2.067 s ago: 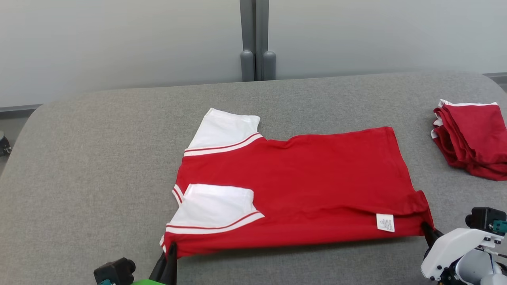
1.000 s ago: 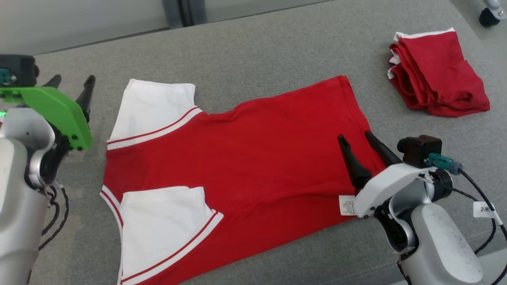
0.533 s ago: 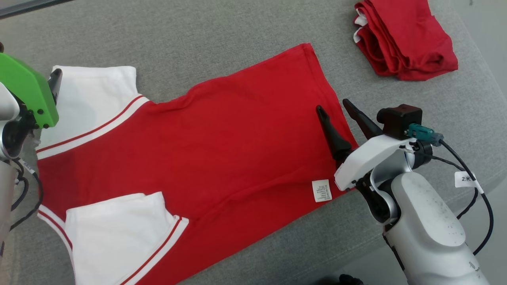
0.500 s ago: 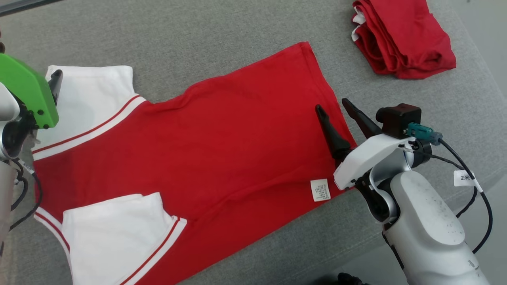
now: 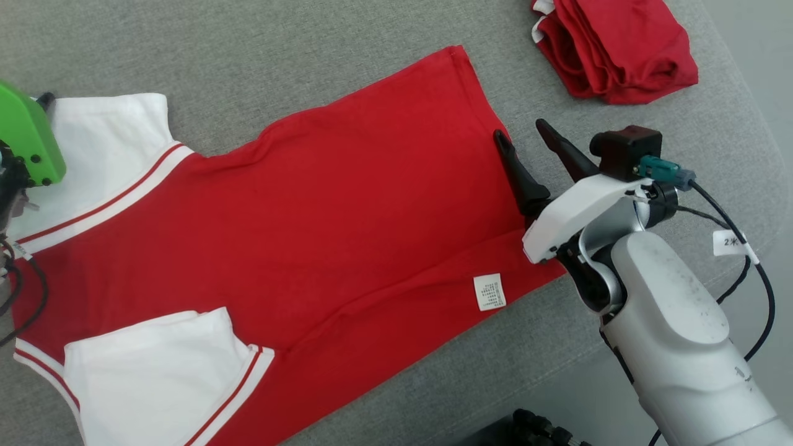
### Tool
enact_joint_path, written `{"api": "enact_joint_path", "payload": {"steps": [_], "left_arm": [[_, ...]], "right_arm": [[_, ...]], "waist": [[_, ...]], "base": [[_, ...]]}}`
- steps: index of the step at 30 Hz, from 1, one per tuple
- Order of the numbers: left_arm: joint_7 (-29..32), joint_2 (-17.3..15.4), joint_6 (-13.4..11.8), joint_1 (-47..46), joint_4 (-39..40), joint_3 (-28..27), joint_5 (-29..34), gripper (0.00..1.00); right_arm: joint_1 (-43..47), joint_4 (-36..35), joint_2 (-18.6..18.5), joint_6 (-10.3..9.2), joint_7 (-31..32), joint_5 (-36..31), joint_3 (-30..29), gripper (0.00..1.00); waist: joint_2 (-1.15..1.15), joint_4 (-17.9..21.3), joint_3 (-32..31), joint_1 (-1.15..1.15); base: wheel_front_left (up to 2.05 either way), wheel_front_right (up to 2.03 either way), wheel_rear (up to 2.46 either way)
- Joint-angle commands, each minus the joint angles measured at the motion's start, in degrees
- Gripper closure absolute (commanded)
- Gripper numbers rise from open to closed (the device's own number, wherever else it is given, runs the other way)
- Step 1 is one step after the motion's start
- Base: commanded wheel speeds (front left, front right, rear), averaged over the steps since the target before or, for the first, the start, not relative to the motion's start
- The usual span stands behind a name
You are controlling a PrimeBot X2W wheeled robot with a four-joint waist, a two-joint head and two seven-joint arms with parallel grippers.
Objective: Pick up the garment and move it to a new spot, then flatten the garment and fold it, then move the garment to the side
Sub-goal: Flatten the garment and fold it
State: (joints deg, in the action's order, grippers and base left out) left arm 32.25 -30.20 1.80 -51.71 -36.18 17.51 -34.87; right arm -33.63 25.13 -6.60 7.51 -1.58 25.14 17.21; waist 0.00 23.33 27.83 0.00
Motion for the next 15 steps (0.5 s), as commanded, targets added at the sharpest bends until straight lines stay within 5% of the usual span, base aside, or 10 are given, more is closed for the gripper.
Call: {"api": "enact_joint_path", "payload": {"steps": [1,15], "left_arm": [[-0.4,0.6,0.4,0.3,-0.1,0.4,-0.3,1.0],[-10.1,6.7,3.2,1.7,8.9,2.9,-0.9,1.0]], "right_arm": [[-1.9,0.8,-0.5,-0.06,0.5,0.1,0.0,0.0],[-14.8,14.4,-8.2,-0.07,7.1,-0.1,1.5,0.0]], "waist": [[0.0,-1.1,-0.5,0.0],[0.0,-13.9,-3.0,0.0]], "base": [[0.0,0.0,0.0],[0.0,0.0,0.0]]}}
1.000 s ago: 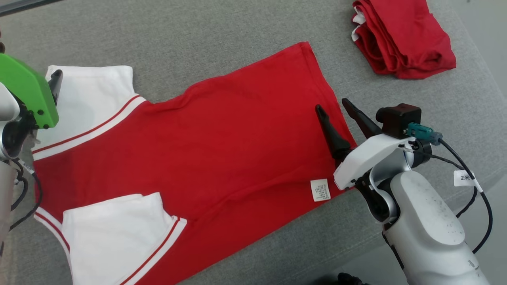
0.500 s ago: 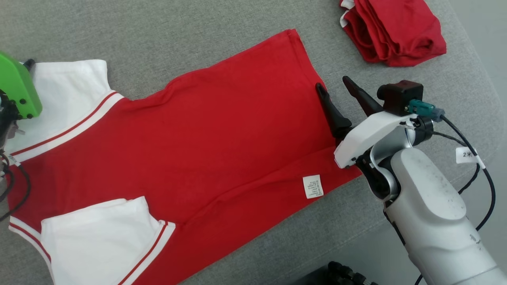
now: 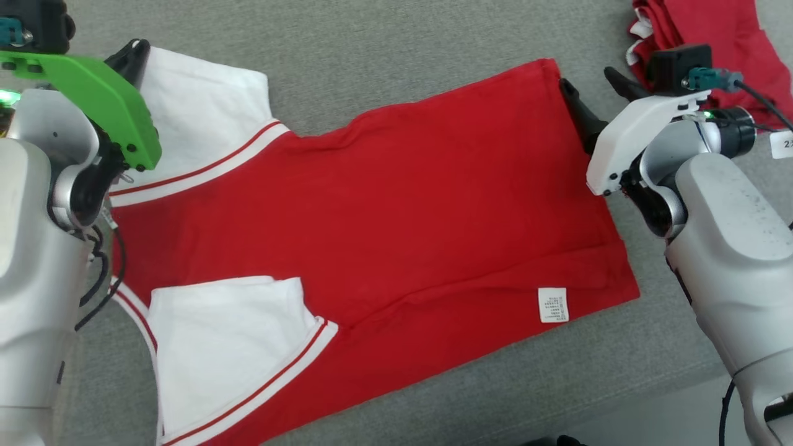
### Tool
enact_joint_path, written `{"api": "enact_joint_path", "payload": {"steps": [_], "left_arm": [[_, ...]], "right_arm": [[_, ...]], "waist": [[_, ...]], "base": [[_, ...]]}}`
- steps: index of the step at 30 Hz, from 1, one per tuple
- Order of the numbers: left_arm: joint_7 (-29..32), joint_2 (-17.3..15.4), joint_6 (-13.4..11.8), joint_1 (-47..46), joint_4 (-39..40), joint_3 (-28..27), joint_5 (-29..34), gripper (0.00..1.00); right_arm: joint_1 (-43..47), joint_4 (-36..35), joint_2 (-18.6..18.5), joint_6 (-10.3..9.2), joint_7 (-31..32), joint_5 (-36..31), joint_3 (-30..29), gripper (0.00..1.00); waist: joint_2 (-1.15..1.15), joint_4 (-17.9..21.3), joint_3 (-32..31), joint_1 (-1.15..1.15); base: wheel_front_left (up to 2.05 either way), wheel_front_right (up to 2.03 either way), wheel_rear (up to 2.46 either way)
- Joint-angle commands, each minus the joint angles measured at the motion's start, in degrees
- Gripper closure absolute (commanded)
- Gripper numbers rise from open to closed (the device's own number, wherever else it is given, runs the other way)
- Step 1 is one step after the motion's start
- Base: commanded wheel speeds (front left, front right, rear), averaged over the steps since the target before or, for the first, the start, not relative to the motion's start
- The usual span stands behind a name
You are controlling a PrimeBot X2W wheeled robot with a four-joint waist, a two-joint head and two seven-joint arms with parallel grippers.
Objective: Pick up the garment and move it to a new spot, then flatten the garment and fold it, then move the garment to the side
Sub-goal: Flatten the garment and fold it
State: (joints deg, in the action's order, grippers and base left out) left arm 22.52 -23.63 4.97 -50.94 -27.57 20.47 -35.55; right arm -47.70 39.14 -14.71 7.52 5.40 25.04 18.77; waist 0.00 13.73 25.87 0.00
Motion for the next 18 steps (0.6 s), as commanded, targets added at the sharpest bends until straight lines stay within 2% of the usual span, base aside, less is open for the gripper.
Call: {"api": "enact_joint_path", "payload": {"steps": [1,7,14,15,16,17,18], "left_arm": [[-0.8,0.5,0.1,1.3,0.9,0.1,-0.4,1.0],[-3.3,2.5,0.5,3.4,4.8,0.3,-1.9,1.0],[-4.7,3.8,0.2,5.4,7.4,0.7,-2.5,1.0],[-4.9,3.9,0.1,5.6,7.7,0.8,-2.6,1.0],[-5.0,3.9,0.1,5.8,7.7,0.8,-2.6,1.0],[-5.0,3.9,0.1,6.0,7.8,0.9,-2.7,1.0],[-5.1,3.9,0.1,6.1,7.8,0.9,-2.8,1.0]], "right_arm": [[-1.3,1.7,-0.3,-0.08,0.8,0.5,-0.4,0.0],[-5.7,8.8,-1.5,-0.08,3.6,1.4,0.2,0.0],[-9.3,17.6,-2.0,-0.08,8.0,-0.1,1.0,0.01],[-9.7,18.5,-2.1,-0.08,8.0,-0.2,1.0,0.35],[-10.1,19.2,-2.1,-0.08,7.9,-0.3,0.9,0.53],[-10.4,20.1,-2.1,-0.08,7.9,-0.5,0.9,0.63],[-10.6,20.9,-2.2,-0.09,7.9,-0.7,1.0,0.77]], "waist": [[0.0,-5.1,-1.0,0.0],[0.0,-9.2,-1.1,0.0],[0.0,-11.5,-1.7,0.0],[0.0,-11.6,-1.8,0.0],[0.0,-11.8,-1.9,0.0],[0.0,-11.9,-2.0,0.0],[0.0,-11.9,-2.1,0.0]], "base": [[0.0,0.0,0.0],[0.0,0.0,0.0],[0.0,0.0,0.0],[0.0,0.0,0.0],[0.0,0.0,0.0],[0.0,0.0,0.0],[0.0,0.0,0.0]]}}
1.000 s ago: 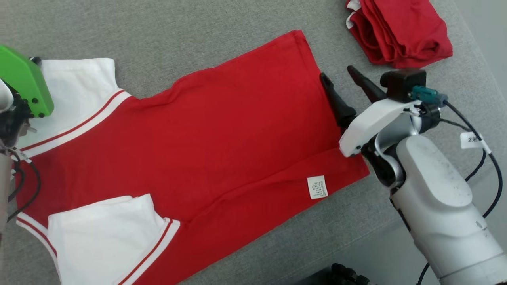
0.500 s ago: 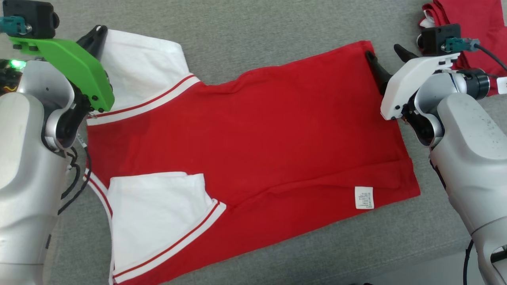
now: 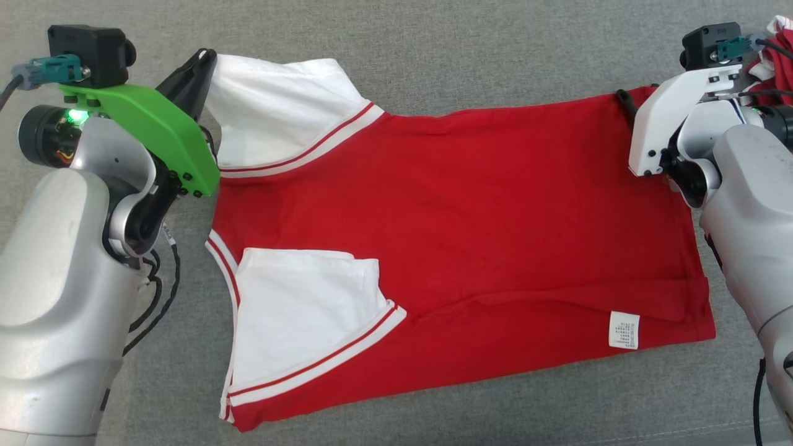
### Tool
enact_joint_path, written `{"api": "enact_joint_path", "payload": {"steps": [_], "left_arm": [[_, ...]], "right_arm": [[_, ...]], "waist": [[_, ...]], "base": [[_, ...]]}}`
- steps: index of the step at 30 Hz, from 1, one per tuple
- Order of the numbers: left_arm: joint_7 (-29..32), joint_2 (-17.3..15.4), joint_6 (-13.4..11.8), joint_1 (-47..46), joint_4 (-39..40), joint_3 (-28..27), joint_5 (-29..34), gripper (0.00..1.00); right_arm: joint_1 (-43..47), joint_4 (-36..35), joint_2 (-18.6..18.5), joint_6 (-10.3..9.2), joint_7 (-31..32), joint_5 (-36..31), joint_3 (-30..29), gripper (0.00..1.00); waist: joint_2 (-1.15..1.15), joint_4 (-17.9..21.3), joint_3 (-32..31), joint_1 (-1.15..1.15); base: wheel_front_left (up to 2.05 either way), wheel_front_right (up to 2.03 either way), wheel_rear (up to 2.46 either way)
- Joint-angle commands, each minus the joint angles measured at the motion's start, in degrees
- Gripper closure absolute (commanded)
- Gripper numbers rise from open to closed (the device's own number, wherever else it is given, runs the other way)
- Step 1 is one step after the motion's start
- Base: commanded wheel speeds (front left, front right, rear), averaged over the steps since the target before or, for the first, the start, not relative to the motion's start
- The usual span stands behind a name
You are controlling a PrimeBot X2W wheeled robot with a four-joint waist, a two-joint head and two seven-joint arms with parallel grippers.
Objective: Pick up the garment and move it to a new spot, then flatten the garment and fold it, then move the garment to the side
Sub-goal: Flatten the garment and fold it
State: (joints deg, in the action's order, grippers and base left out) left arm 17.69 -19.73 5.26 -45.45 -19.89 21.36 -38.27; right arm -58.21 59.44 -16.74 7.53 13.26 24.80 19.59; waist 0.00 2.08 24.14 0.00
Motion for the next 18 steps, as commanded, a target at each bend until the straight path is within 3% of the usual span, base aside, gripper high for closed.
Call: {"api": "enact_joint_path", "payload": {"steps": [1,10,18], "left_arm": [[-0.4,0.0,-0.2,0.7,0.2,0.0,-0.1,1.0],[-3.7,0.3,-0.5,3.6,0.1,-1.1,-1.3,1.0],[-10.1,1.6,-1.9,17.0,6.3,-3.4,-4.4,1.0]], "right_arm": [[-0.4,1.5,-0.4,-0.1,0.0,-0.7,0.1,1.0],[-0.2,2.4,0.9,-0.1,-8.6,-0.2,-0.3,1.0],[9.5,-3.5,-1.7,-0.1,-17.5,4.5,2.3,1.0]], "waist": [[0.0,-0.3,-0.5,0.0],[0.0,0.6,-3.7,0.0],[0.0,-0.1,-10.8,0.0]], "base": [[0.0,0.0,0.0],[0.0,0.0,0.0],[0.0,0.0,0.0]]}}
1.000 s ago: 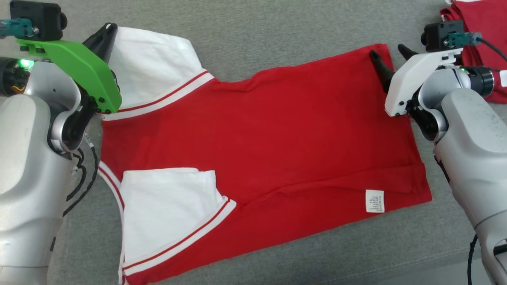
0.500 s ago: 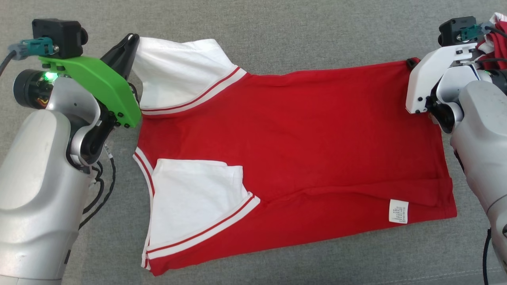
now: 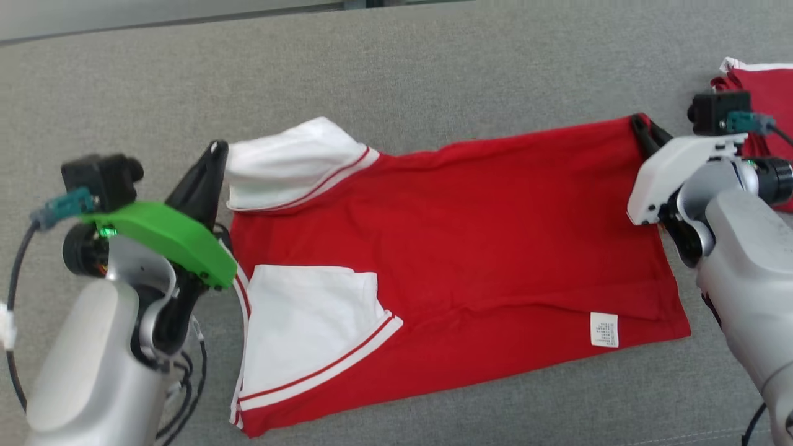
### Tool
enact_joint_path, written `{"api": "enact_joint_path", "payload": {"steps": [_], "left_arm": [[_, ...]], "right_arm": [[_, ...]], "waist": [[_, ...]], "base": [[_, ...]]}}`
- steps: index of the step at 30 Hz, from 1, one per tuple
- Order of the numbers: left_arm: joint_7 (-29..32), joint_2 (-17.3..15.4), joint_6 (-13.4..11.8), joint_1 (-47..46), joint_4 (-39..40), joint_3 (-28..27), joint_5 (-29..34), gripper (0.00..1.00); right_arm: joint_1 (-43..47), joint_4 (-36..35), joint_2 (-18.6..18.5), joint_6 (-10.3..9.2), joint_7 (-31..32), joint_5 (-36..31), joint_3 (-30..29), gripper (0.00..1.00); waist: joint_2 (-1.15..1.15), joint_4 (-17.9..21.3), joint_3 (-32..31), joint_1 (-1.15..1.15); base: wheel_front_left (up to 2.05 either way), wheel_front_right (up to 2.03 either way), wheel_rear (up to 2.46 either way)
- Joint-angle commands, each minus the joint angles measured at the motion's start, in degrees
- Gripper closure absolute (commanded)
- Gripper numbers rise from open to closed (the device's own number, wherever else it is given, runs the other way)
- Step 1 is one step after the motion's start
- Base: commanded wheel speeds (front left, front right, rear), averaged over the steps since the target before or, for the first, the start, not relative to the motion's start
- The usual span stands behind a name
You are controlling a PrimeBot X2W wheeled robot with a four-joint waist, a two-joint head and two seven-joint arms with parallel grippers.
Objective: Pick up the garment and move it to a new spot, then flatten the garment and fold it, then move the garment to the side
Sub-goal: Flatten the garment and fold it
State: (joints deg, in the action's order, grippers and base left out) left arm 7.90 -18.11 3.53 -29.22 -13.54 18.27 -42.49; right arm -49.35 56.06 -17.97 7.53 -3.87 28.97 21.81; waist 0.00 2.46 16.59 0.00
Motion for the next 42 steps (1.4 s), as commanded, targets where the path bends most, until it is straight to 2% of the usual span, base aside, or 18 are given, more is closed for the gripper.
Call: {"api": "enact_joint_path", "payload": {"steps": [1,4,8,12,18,26,27,28,29,30,33,42], "left_arm": [[-0.9,0.1,-0.7,3.4,1.8,-0.6,-0.7,1.0],[-2.3,0.2,-2.5,10.4,6.7,-1.2,-1.5,1.0],[-3.9,1.4,-6.3,20.7,13.2,-1.6,-2.3,1.0],[-4.5,3.3,-8.3,28.6,16.6,-0.2,-3.1,1.0],[-4.9,4.9,-9.5,33.5,15.4,1.6,-3.4,1.0],[-6.6,6.1,-8.7,32.8,8.2,2.5,-3.0,1.0],[-6.8,6.2,-8.7,32.5,7.4,2.6,-2.8,1.0],[-7.4,6.3,-8.5,32.2,6.4,2.8,-2.5,0.85],[-8.0,6.4,-8.6,31.9,5.8,2.8,-2.2,0.51],[-8.7,6.6,-8.5,31.8,5.0,2.8,-1.7,0.0],[-10.3,6.7,-8.4,32.2,4.7,2.4,-1.5,0.0],[-13.7,5.0,-10.5,33.1,7.5,1.6,1.3,0.0]], "right_arm": [[2.6,-1.1,-1.3,-0.1,-1.3,1.3,0.1,1.0],[7.7,-4.2,-2.9,-0.1,-3.5,3.4,-0.4,1.0],[16.4,-9.1,-4.9,-0.11,-5.4,6.9,-2.1,1.0],[24.8,-13.0,-5.7,-0.1,-6.4,8.7,-5.1,1.0],[33.6,-17.2,-3.9,-0.1,-5.2,7.4,-9.2,1.0],[37.4,-19.9,-0.9,-0.1,-3.4,3.1,-13.3,1.0],[37.7,-20.0,-0.6,-0.1,-3.4,2.7,-13.7,0.97],[38.0,-20.2,-0.2,-0.1,-3.3,2.2,-14.5,0.69],[38.3,-20.4,0.1,-0.1,-3.4,1.7,-15.0,0.28],[38.8,-20.8,0.5,-0.1,-3.6,1.2,-15.5,0.0],[40.5,-22.0,1.2,-0.1,-3.8,0.1,-17.2,0.0],[45.2,-27.2,3.9,-0.09,-2.5,-2.8,-23.3,0.0]], "waist": [[0.0,-0.7,-4.2,0.0],[0.0,-1.6,-7.0,0.0],[0.0,-3.0,-10.6,0.0],[0.0,-4.6,-13.1,0.0],[0.0,-5.2,-14.7,0.0],[0.0,-4.8,-15.2,0.0],[0.0,-4.8,-15.3,0.0],[0.0,-4.7,-15.5,0.0],[0.0,-4.7,-15.6,0.0],[0.0,-4.7,-15.9,0.0],[0.0,-4.8,-16.5,0.0],[0.0,-5.5,-17.0,0.0]], "base": [[0.0,0.0,0.0],[0.0,0.0,0.0],[0.0,0.0,0.0],[0.0,0.0,0.0],[0.0,0.0,0.0],[0.0,0.0,0.0],[0.0,0.0,0.0],[0.0,0.0,0.0],[0.0,0.0,0.0],[0.0,0.0,0.0],[0.0,0.0,0.0],[0.0,0.0,0.0]]}}
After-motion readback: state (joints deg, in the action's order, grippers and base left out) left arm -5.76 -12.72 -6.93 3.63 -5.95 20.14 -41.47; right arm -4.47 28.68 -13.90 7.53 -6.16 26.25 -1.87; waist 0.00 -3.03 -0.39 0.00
